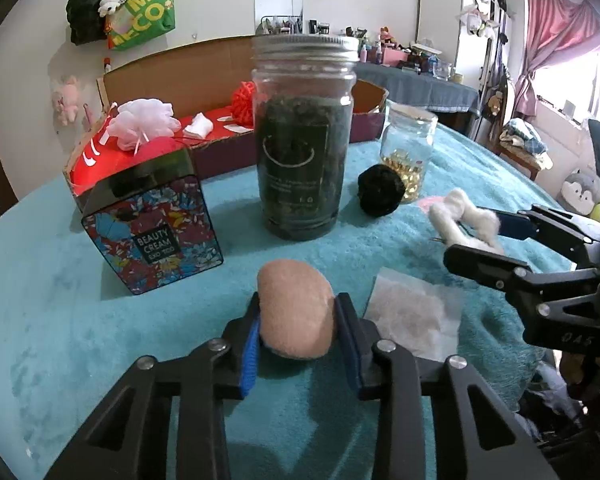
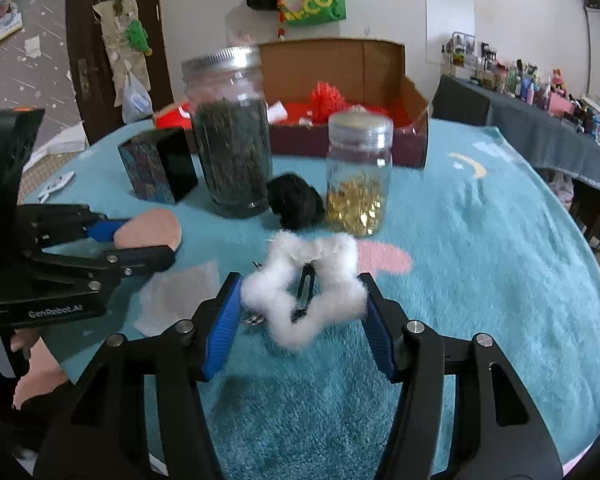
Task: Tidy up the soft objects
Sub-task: 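Carry the tan sponge and white fluffy star into the box and release both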
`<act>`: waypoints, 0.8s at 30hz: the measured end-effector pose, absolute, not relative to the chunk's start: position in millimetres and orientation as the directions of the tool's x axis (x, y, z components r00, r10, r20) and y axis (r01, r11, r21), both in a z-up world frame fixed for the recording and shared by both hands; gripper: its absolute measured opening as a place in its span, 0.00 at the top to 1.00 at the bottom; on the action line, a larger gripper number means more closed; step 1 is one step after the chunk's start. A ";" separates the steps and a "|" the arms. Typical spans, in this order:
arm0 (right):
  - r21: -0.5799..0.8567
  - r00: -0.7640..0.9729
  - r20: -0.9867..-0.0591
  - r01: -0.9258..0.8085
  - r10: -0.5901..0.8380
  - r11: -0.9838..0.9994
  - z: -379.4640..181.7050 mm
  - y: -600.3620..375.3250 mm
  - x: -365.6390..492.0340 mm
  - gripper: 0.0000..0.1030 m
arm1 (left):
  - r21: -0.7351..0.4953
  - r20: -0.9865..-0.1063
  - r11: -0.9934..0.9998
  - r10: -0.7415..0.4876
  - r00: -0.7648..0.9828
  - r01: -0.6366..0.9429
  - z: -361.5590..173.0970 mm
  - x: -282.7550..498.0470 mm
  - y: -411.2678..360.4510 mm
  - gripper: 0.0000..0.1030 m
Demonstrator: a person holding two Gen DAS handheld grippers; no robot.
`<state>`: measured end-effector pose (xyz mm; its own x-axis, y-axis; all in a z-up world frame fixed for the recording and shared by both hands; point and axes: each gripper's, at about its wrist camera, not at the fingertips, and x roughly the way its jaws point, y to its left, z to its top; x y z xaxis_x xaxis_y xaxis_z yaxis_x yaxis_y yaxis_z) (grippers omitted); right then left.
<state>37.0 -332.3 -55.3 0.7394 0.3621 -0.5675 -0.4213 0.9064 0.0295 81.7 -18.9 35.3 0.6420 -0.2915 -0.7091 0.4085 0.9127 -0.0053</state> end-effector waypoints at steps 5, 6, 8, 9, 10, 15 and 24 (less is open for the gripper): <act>0.031 0.742 -0.555 -0.433 0.376 0.901 -47.6 -328.8 36.8 0.46 | -0.008 -0.694 0.913 -0.298 0.655 0.407 42.4 81.9 -17.2 0.65; 0.031 0.742 -0.556 -0.433 0.376 0.901 -47.8 -328.5 37.2 0.46 | -0.014 -0.694 0.913 -0.303 0.654 0.408 43.3 82.2 -16.0 0.65; 0.029 0.742 -0.558 -0.430 0.372 0.902 -48.7 -328.3 37.5 0.46 | -0.027 -0.694 0.915 -0.307 0.651 0.403 44.5 83.1 -12.3 0.65; 0.028 0.741 -0.561 -0.428 0.369 0.903 -49.2 -328.6 38.0 0.46 | -0.029 -0.694 0.917 -0.304 0.652 0.397 44.7 83.8 -9.8 0.65; 0.029 0.741 -0.564 -0.424 0.365 0.905 -49.6 -329.5 38.7 0.46 | -0.030 -0.695 0.920 -0.300 0.653 0.391 44.9 84.3 -7.3 0.65; 0.042 0.738 -0.575 -0.404 0.352 0.914 -50.6 -339.2 42.4 0.46 | -0.036 -0.699 0.937 -0.272 0.661 0.347 45.2 84.3 10.9 0.65; 0.037 0.742 -0.596 -0.355 0.306 0.934 -49.1 -357.4 52.3 0.46 | -0.036 -0.706 0.967 -0.204 0.678 0.254 49.2 87.0 53.8 0.65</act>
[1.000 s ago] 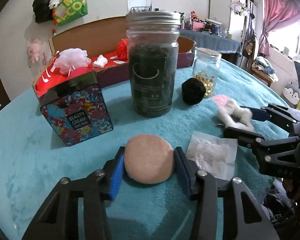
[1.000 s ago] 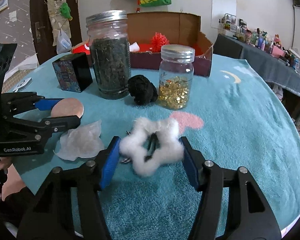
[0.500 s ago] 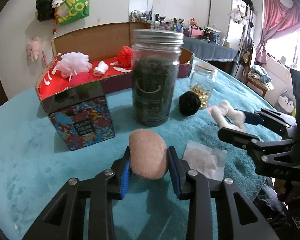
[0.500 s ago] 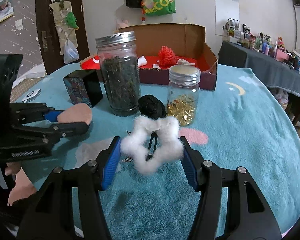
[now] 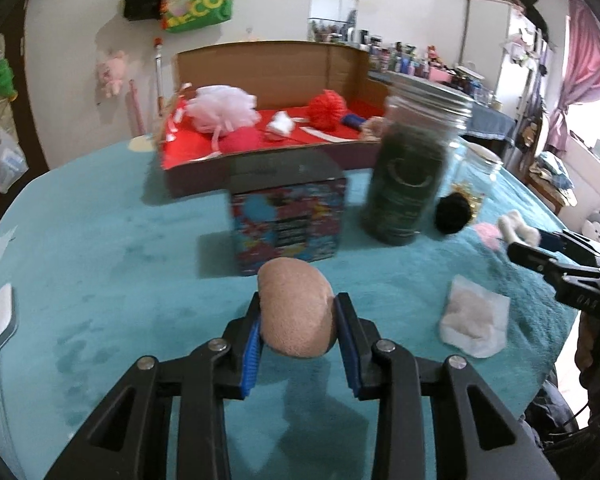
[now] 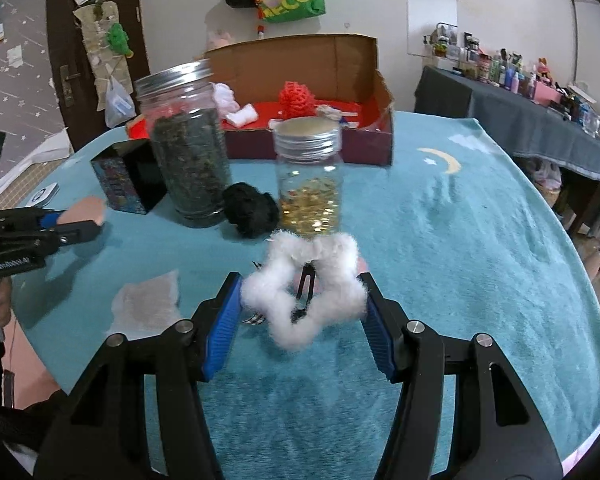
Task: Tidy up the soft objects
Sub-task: 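Carry the tan sponge and white fluffy star into the box and release both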
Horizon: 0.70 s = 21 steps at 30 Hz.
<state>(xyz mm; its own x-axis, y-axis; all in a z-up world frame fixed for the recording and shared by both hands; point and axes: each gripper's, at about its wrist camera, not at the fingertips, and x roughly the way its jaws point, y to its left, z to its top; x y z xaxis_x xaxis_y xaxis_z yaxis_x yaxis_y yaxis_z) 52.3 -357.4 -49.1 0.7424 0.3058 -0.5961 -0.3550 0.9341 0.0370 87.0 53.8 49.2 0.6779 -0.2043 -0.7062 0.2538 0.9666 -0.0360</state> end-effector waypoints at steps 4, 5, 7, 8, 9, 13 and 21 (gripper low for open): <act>0.061 0.736 -0.609 -0.327 0.295 0.943 -48.0 -367.8 60.8 0.46 | -0.033 -0.714 0.975 -0.176 0.677 0.219 49.7 91.6 69.4 0.65; 0.068 0.735 -0.610 -0.322 0.295 0.944 -47.3 -370.1 62.8 0.46 | -0.034 -0.717 0.977 -0.170 0.676 0.210 49.5 93.6 73.4 0.65; 0.077 0.735 -0.613 -0.307 0.288 0.949 -45.5 -375.2 67.3 0.46 | -0.030 -0.721 0.981 -0.154 0.675 0.191 49.2 98.1 81.3 0.65; 0.079 0.735 -0.616 -0.300 0.283 0.951 -44.8 -377.1 69.4 0.46 | -0.030 -0.722 0.982 -0.150 0.675 0.186 49.1 99.9 84.4 0.65; 0.080 0.734 -0.619 -0.293 0.278 0.953 -44.0 -378.9 71.6 0.46 | -0.031 -0.723 0.983 -0.148 0.675 0.181 49.2 102.4 87.7 0.65; 0.072 0.731 -0.628 -0.284 0.265 0.956 -40.3 -383.7 81.4 0.46 | -0.031 -0.715 0.982 -0.151 0.683 0.184 52.6 114.2 98.9 0.65; -0.017 0.748 -0.620 -0.316 0.238 0.949 -26.9 -389.8 108.7 0.46 | 0.035 -0.692 0.959 -0.180 0.699 0.281 62.7 145.1 106.0 0.65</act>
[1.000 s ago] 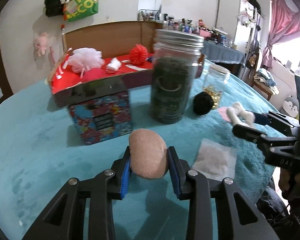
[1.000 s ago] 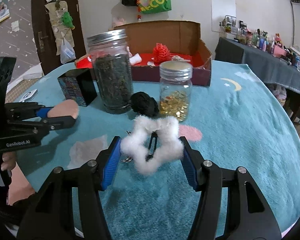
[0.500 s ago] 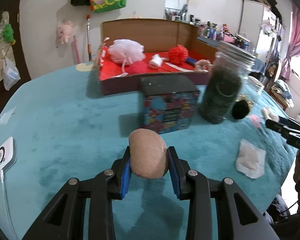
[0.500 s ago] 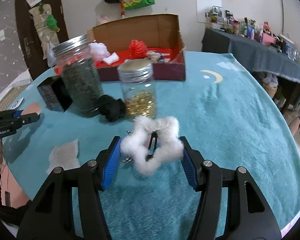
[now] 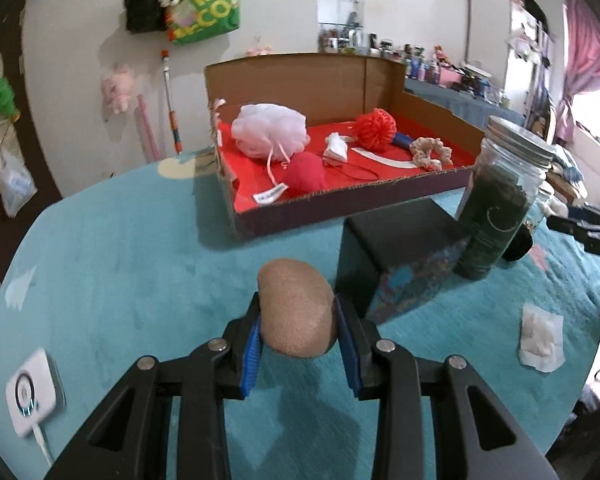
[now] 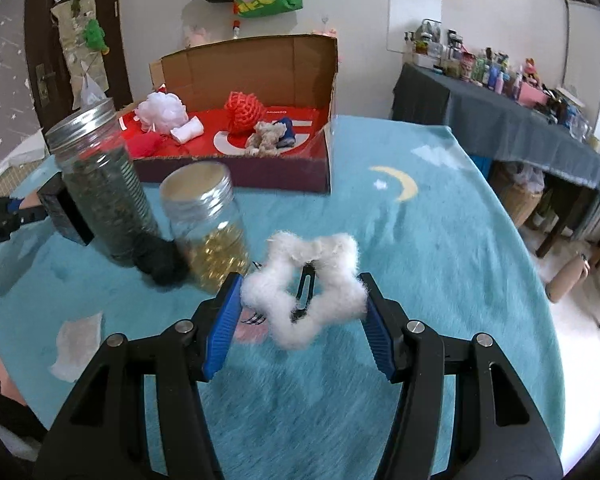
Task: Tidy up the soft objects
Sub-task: 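Carry the tan sponge and white fluffy star into the box and release both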
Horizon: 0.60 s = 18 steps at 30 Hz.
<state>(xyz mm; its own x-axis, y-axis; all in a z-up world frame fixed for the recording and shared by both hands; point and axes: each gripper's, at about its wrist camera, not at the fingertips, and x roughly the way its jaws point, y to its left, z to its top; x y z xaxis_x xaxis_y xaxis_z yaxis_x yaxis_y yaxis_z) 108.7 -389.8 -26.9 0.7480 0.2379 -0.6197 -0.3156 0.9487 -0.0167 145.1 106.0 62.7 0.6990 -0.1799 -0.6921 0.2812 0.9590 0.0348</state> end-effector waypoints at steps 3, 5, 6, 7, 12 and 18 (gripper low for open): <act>-0.046 0.747 -0.625 -0.327 0.228 0.944 -25.7 -390.2 118.3 0.46 | 0.024 -0.701 0.953 -0.200 0.684 0.303 61.9 157.9 109.0 0.65; -0.070 0.748 -0.624 -0.340 0.225 0.938 -25.1 -390.0 123.5 0.46 | 0.032 -0.701 0.945 -0.212 0.681 0.326 61.8 163.1 109.6 0.65; -0.084 0.752 -0.620 -0.347 0.223 0.934 -24.5 -389.7 125.4 0.46 | 0.040 -0.700 0.941 -0.213 0.681 0.336 61.8 164.9 109.3 0.65; -0.096 0.755 -0.615 -0.356 0.225 0.930 -23.6 -389.6 127.5 0.46 | 0.046 -0.700 0.937 -0.217 0.681 0.345 61.8 166.4 108.7 0.65; -0.117 0.753 -0.614 -0.385 0.238 0.915 -19.2 -390.9 141.9 0.46 | 0.055 -0.696 0.914 -0.254 0.672 0.403 64.6 175.6 105.9 0.65; -0.164 0.753 -0.609 -0.428 0.250 0.889 -13.2 -385.9 155.0 0.46 | 0.073 -0.698 0.896 -0.268 0.664 0.439 67.8 181.8 101.8 0.65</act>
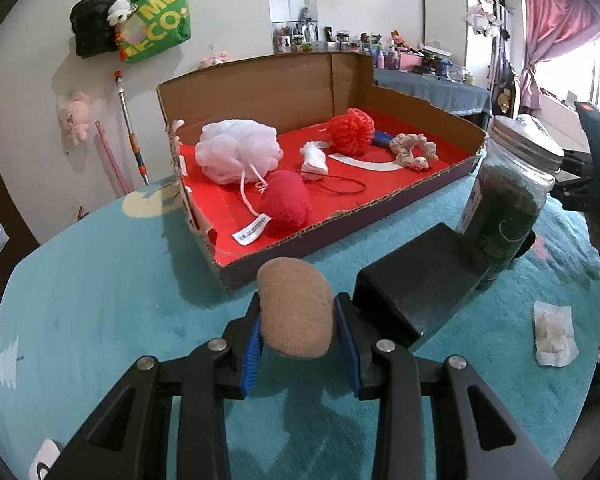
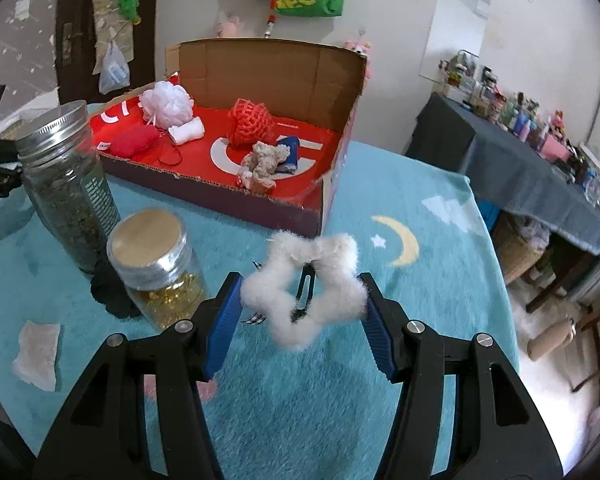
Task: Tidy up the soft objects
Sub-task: 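Carry the tan sponge and white fluffy star into the box and release both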
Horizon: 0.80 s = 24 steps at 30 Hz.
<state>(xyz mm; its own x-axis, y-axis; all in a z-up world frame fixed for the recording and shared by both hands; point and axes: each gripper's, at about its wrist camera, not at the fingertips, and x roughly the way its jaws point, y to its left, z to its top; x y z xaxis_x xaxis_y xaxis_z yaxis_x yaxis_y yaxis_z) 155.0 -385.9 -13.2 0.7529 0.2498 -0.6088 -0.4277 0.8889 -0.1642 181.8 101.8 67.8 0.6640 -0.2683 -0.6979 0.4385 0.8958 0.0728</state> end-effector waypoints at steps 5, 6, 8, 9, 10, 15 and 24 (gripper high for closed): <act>-0.184 0.752 -0.604 -0.455 0.265 0.871 -8.9 -384.7 163.9 0.46 | 0.075 -0.698 0.888 -0.279 0.660 0.454 72.5 189.0 102.1 0.65; -0.181 0.748 -0.604 -0.464 0.274 0.867 -7.7 -384.8 165.8 0.46 | 0.069 -0.698 0.886 -0.285 0.657 0.459 73.6 190.8 103.0 0.65; -0.178 0.741 -0.604 -0.485 0.294 0.856 -4.7 -385.5 168.9 0.46 | 0.071 -0.698 0.882 -0.290 0.655 0.467 76.0 193.0 103.5 0.65; -0.174 0.734 -0.607 -0.496 0.304 0.851 -3.5 -385.1 170.6 0.46 | 0.068 -0.697 0.878 -0.298 0.653 0.473 78.0 194.5 103.7 0.65; -0.170 0.727 -0.610 -0.511 0.317 0.843 -1.9 -384.3 172.0 0.46 | 0.057 -0.695 0.874 -0.311 0.648 0.482 80.2 196.1 104.2 0.65; -0.182 0.717 -0.611 -0.540 0.336 0.822 5.7 -379.6 183.4 0.45 | 0.039 -0.686 0.867 -0.339 0.644 0.497 91.5 209.9 103.3 0.65; -0.029 0.579 -0.635 -0.679 0.511 0.733 30.5 -358.4 217.9 0.45 | -0.084 -0.696 0.816 -0.458 0.552 0.572 110.9 250.0 71.4 0.65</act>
<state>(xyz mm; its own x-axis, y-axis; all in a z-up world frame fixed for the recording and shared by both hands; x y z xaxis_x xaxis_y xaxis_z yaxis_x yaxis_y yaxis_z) 217.9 -358.4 30.5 0.5792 0.5111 -0.6351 -0.6791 0.7334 -0.0292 250.0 71.4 110.9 0.5521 -0.4585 -0.6964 0.5717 0.8161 -0.0840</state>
